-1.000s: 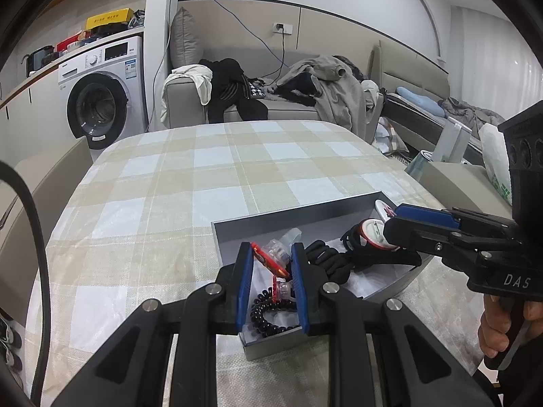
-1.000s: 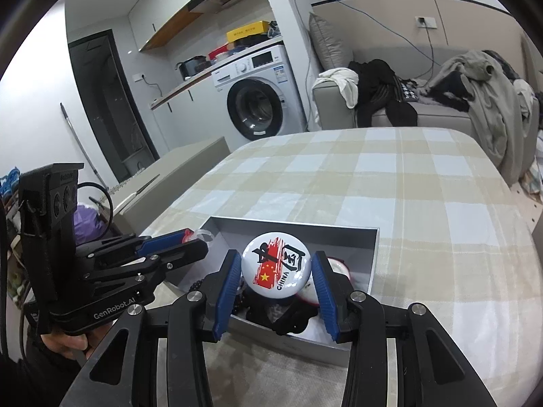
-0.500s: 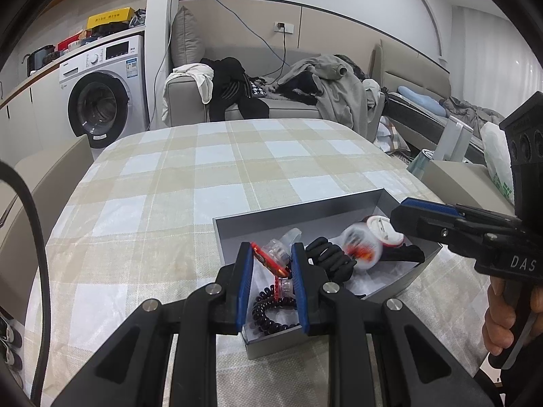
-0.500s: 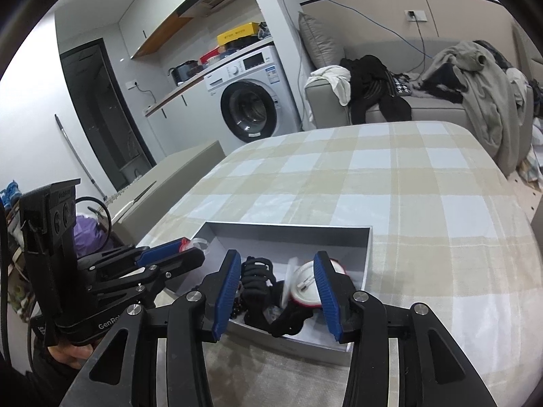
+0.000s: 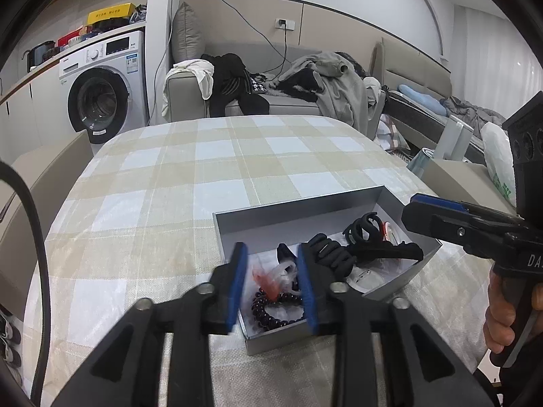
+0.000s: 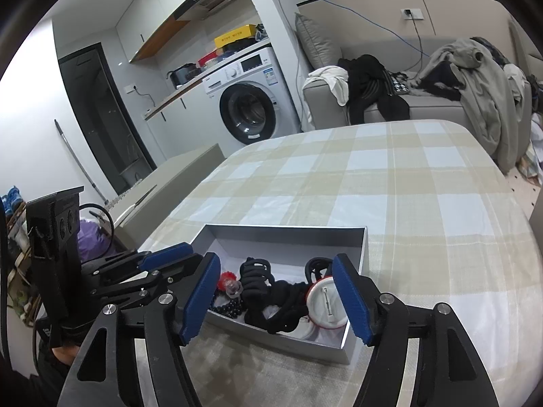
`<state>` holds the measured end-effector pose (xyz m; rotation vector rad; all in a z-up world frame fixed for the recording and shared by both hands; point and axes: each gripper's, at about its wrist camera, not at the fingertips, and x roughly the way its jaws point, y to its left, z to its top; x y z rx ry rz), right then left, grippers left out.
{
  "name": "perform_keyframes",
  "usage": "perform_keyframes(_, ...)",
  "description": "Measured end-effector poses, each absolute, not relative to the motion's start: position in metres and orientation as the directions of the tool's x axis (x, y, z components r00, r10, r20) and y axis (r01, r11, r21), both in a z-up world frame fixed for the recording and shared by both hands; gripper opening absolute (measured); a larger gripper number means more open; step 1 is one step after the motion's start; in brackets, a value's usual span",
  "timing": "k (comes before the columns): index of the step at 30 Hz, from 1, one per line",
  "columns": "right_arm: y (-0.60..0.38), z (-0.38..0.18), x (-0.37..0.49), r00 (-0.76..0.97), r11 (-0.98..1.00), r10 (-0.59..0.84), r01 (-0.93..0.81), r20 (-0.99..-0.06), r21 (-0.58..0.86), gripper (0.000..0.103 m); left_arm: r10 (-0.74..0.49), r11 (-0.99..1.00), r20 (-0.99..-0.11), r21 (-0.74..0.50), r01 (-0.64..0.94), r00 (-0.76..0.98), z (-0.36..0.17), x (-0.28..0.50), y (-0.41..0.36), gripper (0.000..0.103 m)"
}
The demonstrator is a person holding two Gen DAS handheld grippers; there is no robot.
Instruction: Organize jewelry
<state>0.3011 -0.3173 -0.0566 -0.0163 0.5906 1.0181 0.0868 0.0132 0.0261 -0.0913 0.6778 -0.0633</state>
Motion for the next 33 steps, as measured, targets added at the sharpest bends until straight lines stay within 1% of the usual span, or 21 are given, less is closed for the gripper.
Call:
perform_keyframes(2,-0.317,-0.057,0.301,0.381,0.538,0.794,-0.803,-0.473,0.256,0.07,-0.108,0.992,-0.618,-0.12,0.042,0.779,0.027,0.086,0.013,0.041)
perform_keyframes(3,-0.317,-0.057,0.301,0.378,0.536,0.795,-0.804,-0.475,0.257,0.071,-0.108,0.992,-0.616,-0.119,0.043,0.78,0.028,0.085,0.012,0.043)
perform_keyframes(6,-0.318,-0.057,0.299,0.38,0.538,0.793,-0.804,-0.476,0.254,0.078,-0.102,0.993,-0.606,-0.105,0.047,0.789,0.03,0.083,0.009,0.051)
perform_keyframes(8,-0.318,-0.057,0.299,0.383,0.538,0.793,-0.805,-0.474,0.25,0.083,-0.108,0.993,-0.6,-0.106,0.055,0.793,0.031,0.081,0.008,0.06)
perform_keyframes(9,-0.318,-0.057,0.298,0.381,0.536,0.794,-0.806,-0.473,0.25,0.083,-0.111,0.992,-0.596,-0.108,0.057,0.795,0.032,0.081,0.008,0.062)
perform_keyframes(10,-0.319,-0.056,0.298,0.379,0.534,0.796,-0.808,-0.472,0.251,0.086,-0.112,0.992,-0.592,-0.111,0.057,0.798,0.033,0.08,0.009,0.067)
perform_keyframes(11,-0.319,-0.056,0.298,0.376,0.53,0.798,-0.81,-0.471,0.251,0.089,-0.112,0.992,-0.587,-0.113,0.056,0.802,0.033,0.079,0.009,0.075)
perform_keyframes(12,-0.319,-0.056,0.298,0.377,0.53,0.798,-0.811,-0.47,0.25,0.091,-0.111,0.992,-0.583,-0.115,0.054,0.805,0.034,0.079,0.01,0.078)
perform_keyframes(13,-0.32,-0.056,0.297,0.383,0.533,0.797,-0.81,-0.467,0.245,0.094,-0.11,0.992,-0.578,-0.117,0.051,0.809,0.035,0.078,0.01,0.084)
perform_keyframes(15,-0.322,-0.055,0.297,0.393,0.538,0.796,-0.809,-0.46,0.239,0.098,-0.112,0.991,-0.568,-0.126,0.049,0.816,0.035,0.077,0.012,0.087)
perform_keyframes(16,-0.322,-0.055,0.297,0.396,0.539,0.796,-0.807,-0.459,0.239,0.1,-0.116,0.99,-0.567,-0.128,0.052,0.816,0.035,0.077,0.013,0.091)
perform_keyframes(17,-0.323,-0.056,0.297,0.396,0.539,0.797,-0.806,-0.457,0.242,0.101,-0.118,0.99,-0.565,-0.13,0.054,0.816,0.035,0.076,0.013,0.098)
perform_keyframes(18,-0.324,-0.056,0.298,0.396,0.54,0.797,-0.805,-0.456,0.245,0.101,-0.118,0.99,-0.56,-0.129,0.054,0.82,0.036,0.075,0.014,0.101)
perform_keyframes(21,-0.327,-0.057,0.3,0.405,0.548,0.795,-0.799,-0.451,0.248,0.102,-0.123,0.99,-0.528,-0.121,0.069,0.84,0.037,0.069,0.013,0.102)
perform_keyframes(25,-0.334,-0.058,0.3,0.414,0.553,0.793,-0.797,-0.447,0.244,0.103,-0.113,0.993,-0.512,-0.096,0.075,0.852,0.037,0.062,0.011,0.102)
perform_keyframes(27,-0.337,-0.059,0.298,0.426,0.555,0.79,-0.802,-0.441,0.22,0.103,-0.1,0.994,-0.496,-0.091,0.062,0.862,0.037,0.058,0.013,0.102)
perform_keyframes(33,-0.34,-0.061,0.288,0.449,0.544,0.793,-0.826,-0.411,0.147,0.103,-0.062,0.992,-0.449,-0.128,0.004,0.891,0.037,0.055,0.021,0.102)
